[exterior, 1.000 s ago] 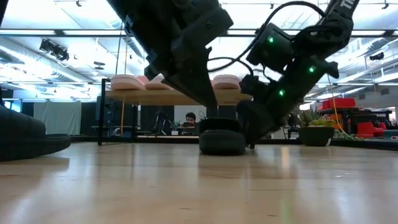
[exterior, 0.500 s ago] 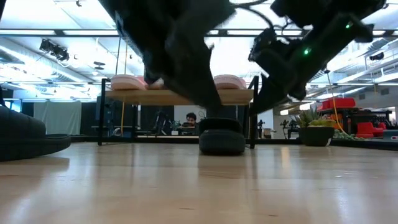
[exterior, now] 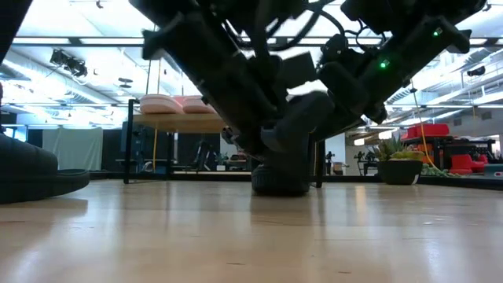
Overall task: Pick and place slides into the shelf
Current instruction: Put the right black slide under the shelf, then put the black slide under the shelf
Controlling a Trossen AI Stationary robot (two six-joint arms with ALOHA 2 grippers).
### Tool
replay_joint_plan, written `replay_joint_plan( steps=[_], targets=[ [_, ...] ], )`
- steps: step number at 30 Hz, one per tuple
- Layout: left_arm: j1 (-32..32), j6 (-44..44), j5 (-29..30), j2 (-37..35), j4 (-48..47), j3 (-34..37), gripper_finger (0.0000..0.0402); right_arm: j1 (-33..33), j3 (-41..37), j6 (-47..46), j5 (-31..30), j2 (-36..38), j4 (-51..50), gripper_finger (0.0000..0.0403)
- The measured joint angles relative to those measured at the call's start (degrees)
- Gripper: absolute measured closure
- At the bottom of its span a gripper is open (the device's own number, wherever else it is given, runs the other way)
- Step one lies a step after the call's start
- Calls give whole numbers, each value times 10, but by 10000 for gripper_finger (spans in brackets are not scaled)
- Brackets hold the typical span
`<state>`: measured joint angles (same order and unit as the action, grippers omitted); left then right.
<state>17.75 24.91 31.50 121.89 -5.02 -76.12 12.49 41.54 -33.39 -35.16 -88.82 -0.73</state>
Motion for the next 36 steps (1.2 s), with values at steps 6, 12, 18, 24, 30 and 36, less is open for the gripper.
replay_joint_plan(
  steps=[6, 12, 18, 24, 30, 36],
  targets=[
    [-59, -57, -21, 0, -12, 0, 400, 0, 0, 1, 0, 0, -1, 402],
    [-114, -112, -41, 0, -12, 0, 401, 0, 0, 10, -17, 0, -1, 401],
    [-161, -157, -41, 0, -13, 0, 401, 0, 0, 10, -29, 0, -4, 402],
    [-194, -167, -41, 0, -12, 0, 401, 0, 0, 10, -28, 0, -10, 401],
    [-188, -167, -42, -2, -13, 0, 400, 0, 0, 10, -27, 0, -14, 402],
    [-106, -104, -44, -61, -57, 1, 400, 6, 0, 0, -27, 0, -41, 402]
  ],
)
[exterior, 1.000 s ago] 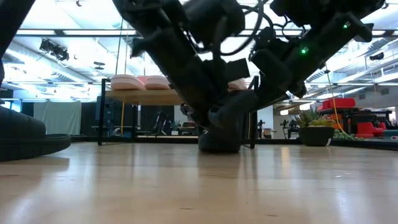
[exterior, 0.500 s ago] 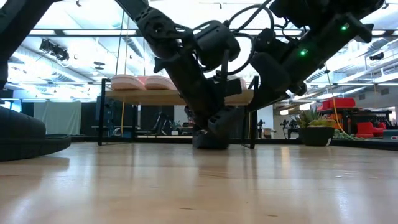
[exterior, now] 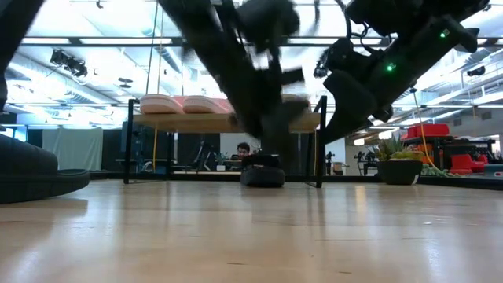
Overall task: Pick and place slides into the shelf
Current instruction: Put the black slide under the shelf
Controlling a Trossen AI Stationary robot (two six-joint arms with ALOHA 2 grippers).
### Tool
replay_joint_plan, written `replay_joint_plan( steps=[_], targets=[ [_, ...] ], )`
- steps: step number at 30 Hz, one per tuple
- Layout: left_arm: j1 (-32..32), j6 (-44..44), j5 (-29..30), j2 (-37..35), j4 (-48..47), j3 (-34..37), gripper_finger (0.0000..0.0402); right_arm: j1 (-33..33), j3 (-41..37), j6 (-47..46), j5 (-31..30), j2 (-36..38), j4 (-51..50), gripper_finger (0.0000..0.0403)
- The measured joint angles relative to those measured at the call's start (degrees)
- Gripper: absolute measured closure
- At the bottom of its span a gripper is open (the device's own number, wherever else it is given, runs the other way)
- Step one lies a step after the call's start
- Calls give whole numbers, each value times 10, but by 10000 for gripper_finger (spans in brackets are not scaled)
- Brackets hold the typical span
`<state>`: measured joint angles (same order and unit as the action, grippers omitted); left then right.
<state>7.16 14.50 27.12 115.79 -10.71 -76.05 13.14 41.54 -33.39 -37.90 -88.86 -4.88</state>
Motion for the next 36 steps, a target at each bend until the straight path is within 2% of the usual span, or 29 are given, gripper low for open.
replay_joint_plan(
  steps=[5, 11, 15, 19, 23, 30, 36],
  targets=[
    [92, 74, -1, -91, -157, -1, 395, 24, 0, -14, 3, 0, -5, 401],
    [207, 330, -22, -187, -381, -1, 396, 59, 0, -16, 3, 0, 2, 401],
    [290, 445, -58, -203, -445, -1, 383, 64, 0, -16, 3, 0, 3, 401],
    [360, 470, -68, -190, -473, -1, 361, 64, 0, -16, 2, 0, 6, 401],
    [399, 508, -68, -168, -533, -1, 327, 64, 0, -15, 2, 0, 8, 400],
    [412, 521, -67, -119, -674, -1, 240, 64, 0, -15, 2, 0, 8, 400],
    [406, 524, -66, -78, -674, -1, 185, 64, 0, -15, 2, 0, 7, 398]
  ],
)
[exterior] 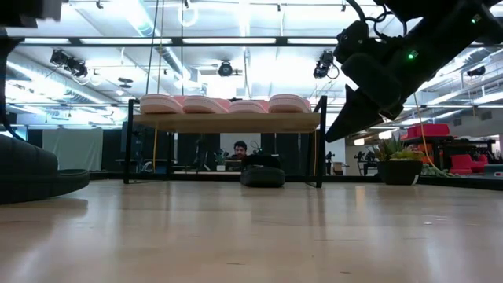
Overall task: Pick and place slides into the shelf
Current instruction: Put the black slide under the shelf
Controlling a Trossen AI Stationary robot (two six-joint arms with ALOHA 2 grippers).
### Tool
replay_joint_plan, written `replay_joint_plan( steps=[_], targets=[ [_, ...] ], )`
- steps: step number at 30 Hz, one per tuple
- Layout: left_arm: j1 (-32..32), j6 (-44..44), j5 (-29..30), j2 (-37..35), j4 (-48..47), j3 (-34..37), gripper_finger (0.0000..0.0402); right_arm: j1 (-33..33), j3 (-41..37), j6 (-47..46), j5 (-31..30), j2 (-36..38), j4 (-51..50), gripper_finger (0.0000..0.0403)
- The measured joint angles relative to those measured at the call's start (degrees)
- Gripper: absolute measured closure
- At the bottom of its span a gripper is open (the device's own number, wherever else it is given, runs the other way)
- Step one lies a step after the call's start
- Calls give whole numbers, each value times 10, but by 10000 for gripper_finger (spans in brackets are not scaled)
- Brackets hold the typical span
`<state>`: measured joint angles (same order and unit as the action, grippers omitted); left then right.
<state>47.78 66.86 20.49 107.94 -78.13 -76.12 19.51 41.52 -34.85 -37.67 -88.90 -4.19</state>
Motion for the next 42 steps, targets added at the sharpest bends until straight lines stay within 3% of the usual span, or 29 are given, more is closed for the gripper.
replay_joint_plan(
  steps=[5, 9, 12, 17, 18, 21, 25, 28, 32, 37, 42],
  targets=[
    [-2, 0, 0, 51, -4, 0, 174, 0, 0, 2, 0, 0, 0, 399],
    [-10, 0, 1, 85, -27, 0, 196, 0, 0, 2, 0, 0, 0, 397],
    [-20, 35, 5, 98, -60, 0, 242, 0, 0, 2, 0, 0, 0, 398],
    [-50, 132, -4, 100, -89, -17, 375, -6, 0, 3, 0, 0, -1, 398],
    [-57, 129, -2, 99, -87, -31, 383, -7, 0, 3, 0, 0, -1, 397],
    [-75, 85, 49, 99, -82, -76, 381, -16, 0, 4, -1, 0, -1, 396],
    [-107, 8, 181, 99, -81, -137, 390, -28, 0, 4, -1, 0, -1, 398],
    [-143, -53, 246, 98, -76, -162, 390, -33, 0, 4, -1, 0, -1, 399],
    [-209, -94, 253, 98, -20, -158, 384, -33, 0, 5, -1, 0, 0, 397],
    [-291, -225, 253, 102, 107, -106, 390, -33, 0, 10, 0, 0, -1, 397],
    [-370, -260, 254, 102, 159, -72, 390, -32, 0, 17, 0, 0, -1, 399]
  ],
)
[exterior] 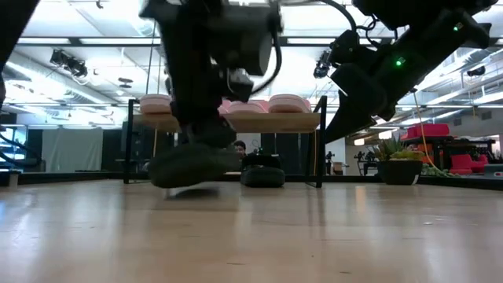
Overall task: Pick and place slides into the shelf
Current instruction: Put the black slide under the shelf
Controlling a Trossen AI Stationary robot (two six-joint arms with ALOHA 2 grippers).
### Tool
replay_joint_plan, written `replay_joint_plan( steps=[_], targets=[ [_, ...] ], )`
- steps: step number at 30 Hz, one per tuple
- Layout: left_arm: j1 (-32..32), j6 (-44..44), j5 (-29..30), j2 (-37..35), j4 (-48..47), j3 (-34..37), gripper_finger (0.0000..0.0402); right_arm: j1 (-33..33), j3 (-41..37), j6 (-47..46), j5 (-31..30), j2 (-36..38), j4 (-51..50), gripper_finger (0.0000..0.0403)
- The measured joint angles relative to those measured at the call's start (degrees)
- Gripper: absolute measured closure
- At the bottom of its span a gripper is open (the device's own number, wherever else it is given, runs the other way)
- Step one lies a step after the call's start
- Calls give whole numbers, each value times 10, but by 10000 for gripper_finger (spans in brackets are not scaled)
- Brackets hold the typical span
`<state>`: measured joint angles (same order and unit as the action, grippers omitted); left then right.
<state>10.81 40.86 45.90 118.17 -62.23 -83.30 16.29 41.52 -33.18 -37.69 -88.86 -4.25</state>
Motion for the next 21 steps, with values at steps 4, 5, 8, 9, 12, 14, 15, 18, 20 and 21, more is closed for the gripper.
replay_joint_plan(
  steps=[4, 5, 8, 9, 12, 14, 15, 18, 20, 21],
  targets=[
    [-45, -34, 1, -1, 60, 19, 378, -1, 0, 4, 0, 0, 0, 396],
    [-53, -40, 1, -2, 65, 20, 375, -1, 0, 4, 0, 0, 0, 396],
    [-75, -45, -27, -2, 85, 20, 367, 0, 0, 4, 0, 0, 0, 398],
    [-82, -46, -45, -3, 94, 19, 364, 0, 0, 4, 0, 0, 0, 398],
    [-86, -62, -72, -3, 104, 19, 355, 0, 0, 4, 0, 0, 0, 399],
    [-81, -92, -76, -2, 106, 20, 344, 0, 0, 4, 0, 0, 0, 398],
    [-78, -101, -77, -1, 108, 20, 338, 0, 0, 4, 0, 0, 0, 397],
    [-70, -101, -79, -1, 108, 20, 312, 0, 0, 4, 0, 0, 0, 396],
    [-64, -100, -81, -1, 108, 20, 292, 0, 0, 4, 0, 0, 0, 397],
    [-60, -100, -81, -1, 108, 20, 283, 0, 0, 4, 0, 0, 0, 398]
  ],
)
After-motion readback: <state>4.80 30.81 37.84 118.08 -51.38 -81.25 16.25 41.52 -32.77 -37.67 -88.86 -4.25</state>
